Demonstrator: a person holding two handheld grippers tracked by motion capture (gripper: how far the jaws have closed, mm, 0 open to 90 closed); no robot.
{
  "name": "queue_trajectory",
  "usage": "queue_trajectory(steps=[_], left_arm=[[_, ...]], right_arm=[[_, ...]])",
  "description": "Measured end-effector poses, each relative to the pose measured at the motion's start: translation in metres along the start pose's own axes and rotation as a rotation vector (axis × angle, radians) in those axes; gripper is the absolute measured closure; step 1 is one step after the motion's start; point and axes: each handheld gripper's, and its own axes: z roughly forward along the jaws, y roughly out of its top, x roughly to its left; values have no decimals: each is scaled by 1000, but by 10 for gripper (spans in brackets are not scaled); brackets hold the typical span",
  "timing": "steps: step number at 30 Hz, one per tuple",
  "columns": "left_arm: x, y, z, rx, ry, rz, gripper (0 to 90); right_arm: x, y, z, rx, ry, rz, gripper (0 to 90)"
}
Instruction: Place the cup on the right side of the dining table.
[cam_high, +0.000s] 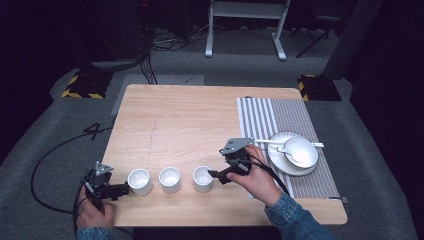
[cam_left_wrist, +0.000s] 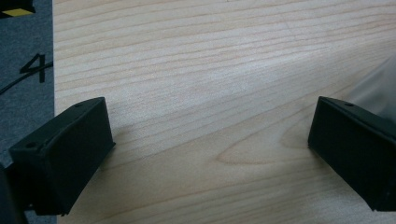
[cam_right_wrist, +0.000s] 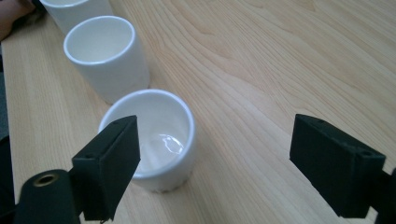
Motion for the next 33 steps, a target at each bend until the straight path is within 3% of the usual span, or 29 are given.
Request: queue_trajectory(steps=[13, 21, 23, 26, 29, 31, 33], left_arm=[[0, 0, 0, 0, 0, 0, 1], [0, 0, 0, 0, 0, 0, 1], [0, 0, 0, 0, 0, 0, 1], [0, 0, 0, 0, 0, 0, 1], [0, 0, 0, 0, 0, 0, 1], [0, 0, 0, 0, 0, 0, 1], [0, 0, 0, 0, 0, 0, 1]], right_arm=[[19, 6, 21, 5, 10, -17, 158], [26, 3, 34, 21, 19, -3, 162], [29, 2, 40, -5, -27, 30, 173], [29, 1, 42, -3, -29, 28, 206], [29, 1, 37, -28, 1, 33, 142], [30, 2, 32, -40, 29, 33, 176], [33, 3, 29, -42, 43, 23, 157]])
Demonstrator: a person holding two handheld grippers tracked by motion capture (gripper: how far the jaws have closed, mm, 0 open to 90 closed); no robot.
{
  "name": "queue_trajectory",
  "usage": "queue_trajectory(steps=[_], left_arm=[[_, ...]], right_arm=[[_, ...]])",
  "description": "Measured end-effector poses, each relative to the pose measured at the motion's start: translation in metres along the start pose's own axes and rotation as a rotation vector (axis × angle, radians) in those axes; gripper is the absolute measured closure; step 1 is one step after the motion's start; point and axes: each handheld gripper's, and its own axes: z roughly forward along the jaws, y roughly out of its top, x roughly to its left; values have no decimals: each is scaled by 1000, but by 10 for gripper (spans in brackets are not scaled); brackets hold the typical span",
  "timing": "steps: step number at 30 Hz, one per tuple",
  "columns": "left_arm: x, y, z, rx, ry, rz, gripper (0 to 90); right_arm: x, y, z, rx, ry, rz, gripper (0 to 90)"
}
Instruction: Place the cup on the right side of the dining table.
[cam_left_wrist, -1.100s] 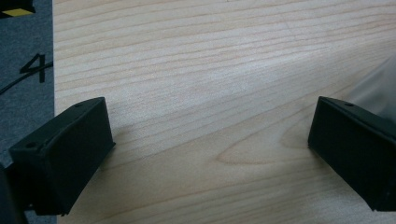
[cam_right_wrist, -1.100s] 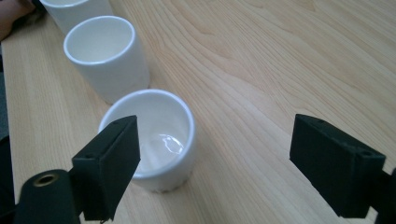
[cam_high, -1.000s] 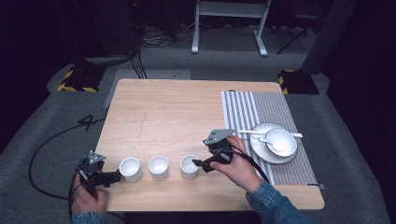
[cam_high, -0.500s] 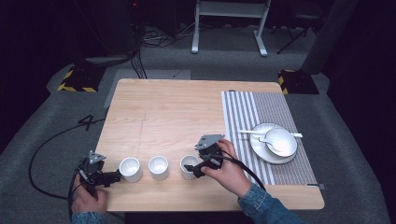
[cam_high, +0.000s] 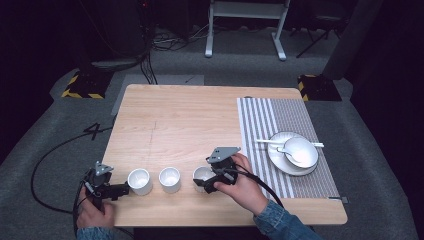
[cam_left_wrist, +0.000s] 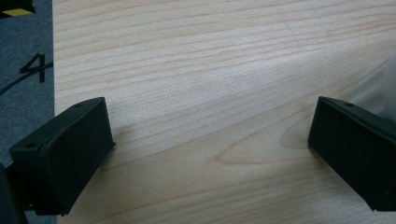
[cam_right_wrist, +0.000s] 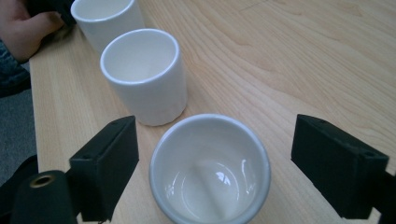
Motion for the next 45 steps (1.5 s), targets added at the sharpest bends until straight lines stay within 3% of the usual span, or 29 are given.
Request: queue_trajectory(steps=[5, 13, 15, 16, 19, 45], left_arm=[[0, 0, 0, 0, 0, 0, 1], [0, 0, 0, 0, 0, 0, 1], [0, 0, 0, 0, 0, 0, 1], [0, 0, 0, 0, 0, 0, 1], [0, 0, 0, 0, -1, 0, 1], [0, 0, 0, 1, -1, 0, 1]], right_arm=[[3, -6, 10, 53, 12, -12, 159], [3, -19, 33, 136, -9, -25, 159], [4, -21, 37, 151, -19, -35, 177], [4, -21, 40, 176, -7, -30, 241], [4, -21, 41, 186, -26, -44, 268], [4, -10, 34, 222, -19, -56, 273]])
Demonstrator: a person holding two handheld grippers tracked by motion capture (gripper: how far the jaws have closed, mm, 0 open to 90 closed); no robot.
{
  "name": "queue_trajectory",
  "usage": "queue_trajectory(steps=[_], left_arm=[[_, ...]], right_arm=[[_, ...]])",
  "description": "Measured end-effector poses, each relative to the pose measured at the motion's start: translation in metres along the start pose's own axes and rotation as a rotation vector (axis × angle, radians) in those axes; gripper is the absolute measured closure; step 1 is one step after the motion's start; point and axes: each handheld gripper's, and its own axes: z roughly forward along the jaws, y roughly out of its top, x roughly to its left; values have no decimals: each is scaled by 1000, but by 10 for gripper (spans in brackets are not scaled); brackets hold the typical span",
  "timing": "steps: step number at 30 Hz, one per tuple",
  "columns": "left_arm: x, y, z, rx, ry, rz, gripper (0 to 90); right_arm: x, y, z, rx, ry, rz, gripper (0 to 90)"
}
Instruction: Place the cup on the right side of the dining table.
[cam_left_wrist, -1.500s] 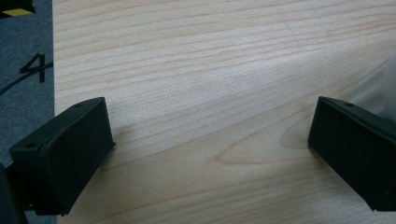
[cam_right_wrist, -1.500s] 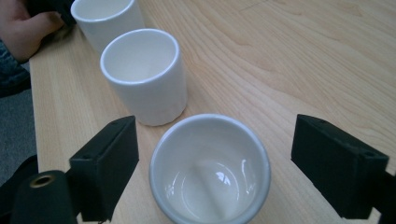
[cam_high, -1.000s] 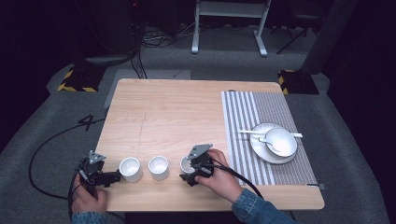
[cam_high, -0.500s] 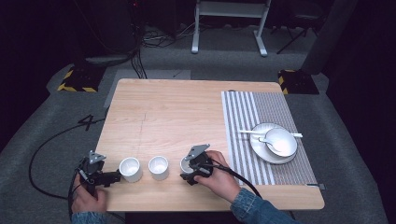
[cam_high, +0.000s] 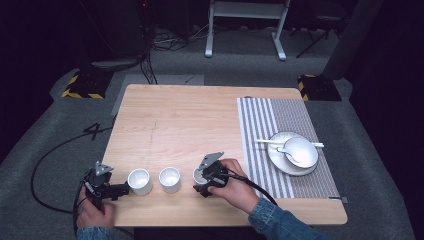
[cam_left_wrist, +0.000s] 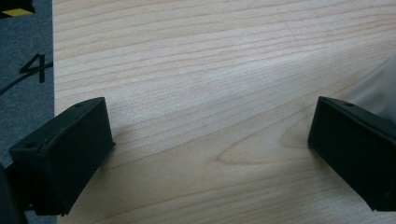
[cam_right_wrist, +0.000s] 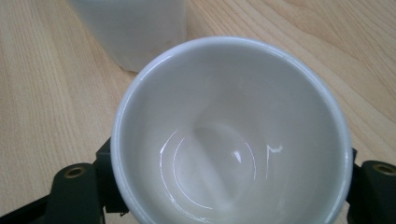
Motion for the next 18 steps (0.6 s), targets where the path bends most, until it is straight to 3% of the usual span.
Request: queue_trajectory(steps=[18], left_arm=[[0, 0, 0, 0, 0, 0, 1]], right_arm=[[-14, 21, -32, -18, 3, 34, 273]])
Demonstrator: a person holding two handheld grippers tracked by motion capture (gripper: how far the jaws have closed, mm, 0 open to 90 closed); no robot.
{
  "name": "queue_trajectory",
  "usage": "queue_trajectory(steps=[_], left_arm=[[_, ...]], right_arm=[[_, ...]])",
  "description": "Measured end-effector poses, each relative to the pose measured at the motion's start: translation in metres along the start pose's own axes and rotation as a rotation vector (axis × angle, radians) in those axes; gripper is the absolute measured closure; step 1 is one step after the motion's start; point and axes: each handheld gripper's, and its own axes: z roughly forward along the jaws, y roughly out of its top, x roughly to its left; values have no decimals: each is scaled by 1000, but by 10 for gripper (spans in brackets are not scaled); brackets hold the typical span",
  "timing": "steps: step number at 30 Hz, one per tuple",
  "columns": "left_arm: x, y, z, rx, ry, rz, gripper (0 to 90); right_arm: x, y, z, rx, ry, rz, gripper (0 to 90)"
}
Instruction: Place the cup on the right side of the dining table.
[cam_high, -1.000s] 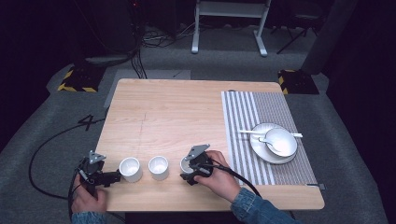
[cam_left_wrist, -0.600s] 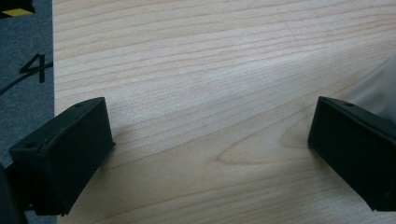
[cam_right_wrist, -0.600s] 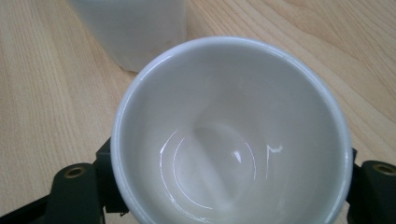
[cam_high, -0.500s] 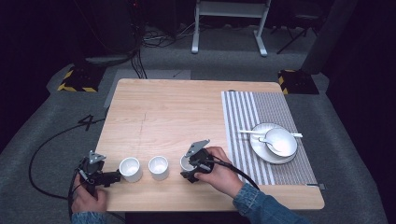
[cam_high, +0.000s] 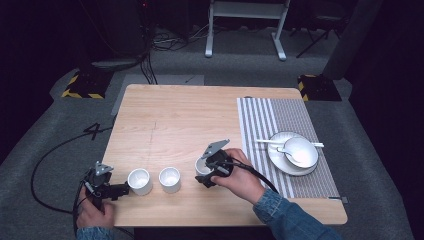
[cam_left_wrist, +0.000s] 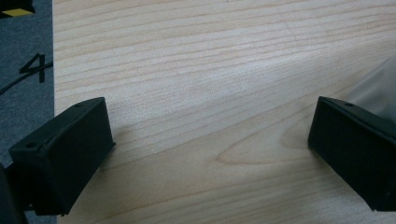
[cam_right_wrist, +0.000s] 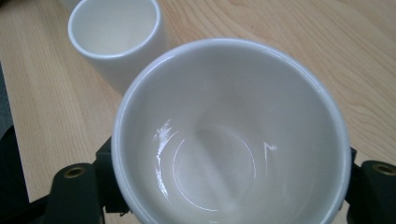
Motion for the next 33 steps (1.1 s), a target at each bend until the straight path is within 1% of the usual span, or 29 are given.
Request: queue_trajectory(steps=[1, 3, 5, 7, 8, 9, 11, 13, 14, 16, 17, 19, 21, 22, 23, 24, 25, 26, 27, 29, 30, 31, 32, 33], left_arm=[[0, 0, 0, 0, 0, 0, 1], [0, 0, 0, 0, 0, 0, 1], [0, 0, 0, 0, 0, 0, 1], [0, 0, 0, 0, 0, 0, 1], [0, 0, 0, 0, 0, 0, 1], [0, 0, 0, 0, 0, 0, 1], [0, 0, 0, 0, 0, 0, 1], [0, 0, 0, 0, 0, 0, 1], [0, 0, 0, 0, 0, 0, 1], [0, 0, 0, 0, 0, 0, 1], [0, 0, 0, 0, 0, 0, 1], [0, 0, 0, 0, 0, 0, 1], [0, 0, 0, 0, 0, 0, 1], [0, 0, 0, 0, 0, 0, 0], [0, 0, 0, 0, 0, 0, 1], [0, 0, 0, 0, 0, 0, 1], [0, 0, 0, 0, 0, 0, 1], [0, 0, 0, 0, 0, 0, 1], [0, 0, 0, 0, 0, 0, 1], [0, 0, 0, 0, 0, 0, 1], [0, 0, 0, 0, 0, 0, 1], [0, 0, 0, 0, 0, 0, 1], [0, 0, 0, 0, 0, 0, 1], [0, 0, 0, 0, 0, 0, 1]], right_arm=[[-2, 1, -2, -3, -2, -4, 273], [-7, 6, -10, -11, -7, 8, 273], [-9, 8, -13, -14, -10, 8, 273], [-15, 13, -21, -22, -28, 11, 273], [-15, 13, -21, -22, -28, 11, 273], [-20, 16, -26, -26, -36, 16, 273], [-21, 17, -28, -27, -40, 17, 273], [-28, 21, -34, -30, -53, 20, 273], [-32, 23, -38, -32, -63, 29, 273], [-34, 24, -40, -34, -68, 31, 273], [-40, 27, -46, -39, -78, 27, 273], [-42, 28, -48, -39, -82, 30, 273], [-52, 30, -55, -43, -96, 49, 273], [-52, 30, -55, -43, -96, 49, 273], [-60, 31, -60, -43, -110, 60, 273], [-63, 32, -62, -43, -116, 63, 273], [-67, 32, -65, -43, -125, 69, 274], [-67, 32, -65, -43, -125, 69, 274], [-73, 33, -69, -45, -140, 73, 273], [-79, 33, -72, -45, -148, 86, 273], [-79, 33, -72, -45, -148, 86, 273], [-87, 34, -75, -41, -157, 98, 273], [-87, 34, -75, -41, -157, 98, 273], [-91, 34, -77, -44, -160, 109, 273]])
